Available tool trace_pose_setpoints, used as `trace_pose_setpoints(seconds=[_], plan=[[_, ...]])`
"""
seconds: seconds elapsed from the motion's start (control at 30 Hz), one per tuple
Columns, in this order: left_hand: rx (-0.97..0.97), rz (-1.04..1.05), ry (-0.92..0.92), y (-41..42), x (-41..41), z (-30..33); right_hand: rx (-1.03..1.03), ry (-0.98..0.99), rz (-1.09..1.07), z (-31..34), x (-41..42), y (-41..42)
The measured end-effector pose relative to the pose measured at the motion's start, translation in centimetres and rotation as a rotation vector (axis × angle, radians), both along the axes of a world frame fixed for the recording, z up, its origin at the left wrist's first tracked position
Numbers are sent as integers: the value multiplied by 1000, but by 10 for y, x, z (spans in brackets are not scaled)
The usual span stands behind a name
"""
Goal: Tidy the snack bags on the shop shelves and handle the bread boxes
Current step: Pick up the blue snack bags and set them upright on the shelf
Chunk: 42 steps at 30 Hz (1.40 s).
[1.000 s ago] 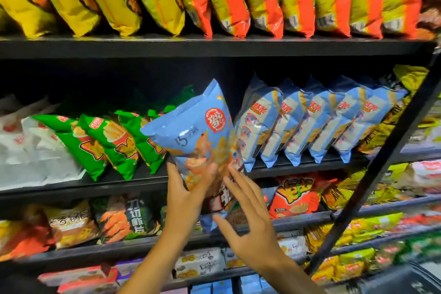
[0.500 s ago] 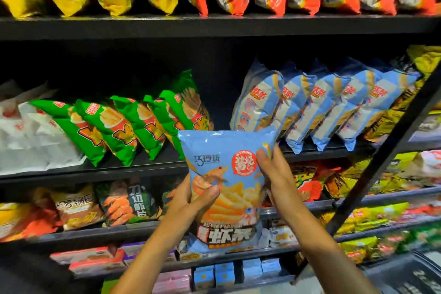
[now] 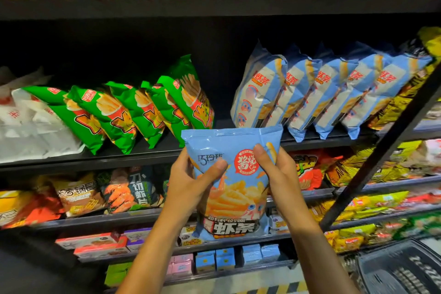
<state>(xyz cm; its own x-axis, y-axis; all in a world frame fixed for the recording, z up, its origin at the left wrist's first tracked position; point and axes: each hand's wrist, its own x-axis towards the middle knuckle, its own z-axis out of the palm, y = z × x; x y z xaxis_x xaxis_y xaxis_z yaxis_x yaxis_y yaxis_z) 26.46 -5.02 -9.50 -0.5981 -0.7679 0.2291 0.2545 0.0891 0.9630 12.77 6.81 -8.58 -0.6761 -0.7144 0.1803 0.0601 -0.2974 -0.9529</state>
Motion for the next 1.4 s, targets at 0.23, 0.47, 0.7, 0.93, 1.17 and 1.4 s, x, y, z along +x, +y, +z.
trace_pose_setpoints(seconds=[0.23, 0.47, 0.7, 0.93, 1.17, 1.4], plan=[[-5, 56, -70, 5, 6, -14, -53, -50, -28, -3, 0, 7], [46, -62, -64, 13, 18, -8, -42, -3, -166, -12, 4, 15], [49, -101, 37, 15, 21, 1, -83, 27, -179, -19, 15, 21], [91, -17, -48, 19, 18, -4, -48, -61, -40, -22, 9, 23], [118, -52, -31, 18, 19, -5, -53, 70, -2, -21, -2, 29], [173, -89, -17, 12, 20, -5, -105, 168, -4, -24, 1, 26]])
